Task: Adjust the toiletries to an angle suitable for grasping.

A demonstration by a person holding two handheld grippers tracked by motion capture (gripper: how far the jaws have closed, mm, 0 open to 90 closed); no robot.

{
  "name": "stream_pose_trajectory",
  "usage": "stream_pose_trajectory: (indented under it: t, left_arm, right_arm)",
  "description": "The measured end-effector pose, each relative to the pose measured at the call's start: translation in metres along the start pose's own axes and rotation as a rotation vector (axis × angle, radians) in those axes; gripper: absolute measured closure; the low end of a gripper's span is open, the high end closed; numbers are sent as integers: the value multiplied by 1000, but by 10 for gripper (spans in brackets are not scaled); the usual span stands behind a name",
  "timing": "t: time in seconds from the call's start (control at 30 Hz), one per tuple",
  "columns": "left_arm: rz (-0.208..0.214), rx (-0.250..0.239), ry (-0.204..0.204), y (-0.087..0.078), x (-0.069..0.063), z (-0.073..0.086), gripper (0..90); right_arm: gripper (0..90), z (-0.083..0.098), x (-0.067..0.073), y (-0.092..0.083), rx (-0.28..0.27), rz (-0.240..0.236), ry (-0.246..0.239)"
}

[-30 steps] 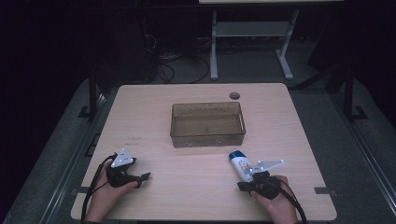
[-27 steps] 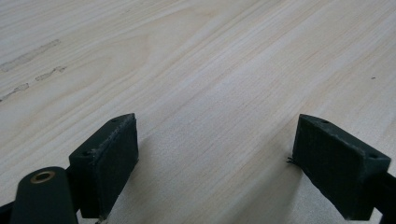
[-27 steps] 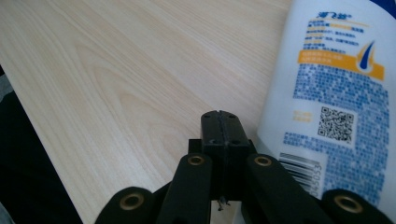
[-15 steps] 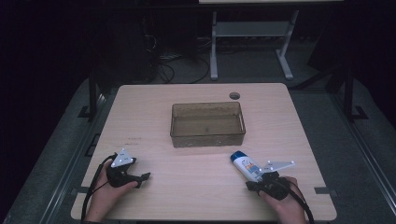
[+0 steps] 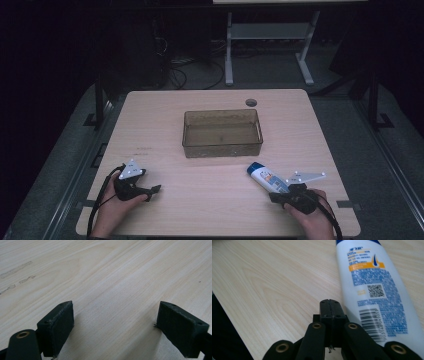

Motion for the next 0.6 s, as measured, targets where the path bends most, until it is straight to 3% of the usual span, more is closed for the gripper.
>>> stream_pose_trajectory:
  t: [0.17, 0.37, 0.6]
  left_arm:
    - [0, 0, 0, 0, 0, 0, 133]
    - [0, 0, 0, 0, 0, 0, 133]
    - [1, 0, 0, 0, 0, 0, 133]
  right_arm:
    - [900, -5, 1, -4, -24, -4, -17]
    - [839, -17, 0, -13, -66, 7, -29]
    - [699, -28, -7, -17, -84, 49, -49]
Point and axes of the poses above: each handheld gripper's, and its own axes: y roughly forward along the jaws, z roughly out of its underside, x roughly to its left, the point moved 10 cm from there along y, roughly forward along the jaws, and after that the axes turned 3 degrees about x, right-handed, at the moved point
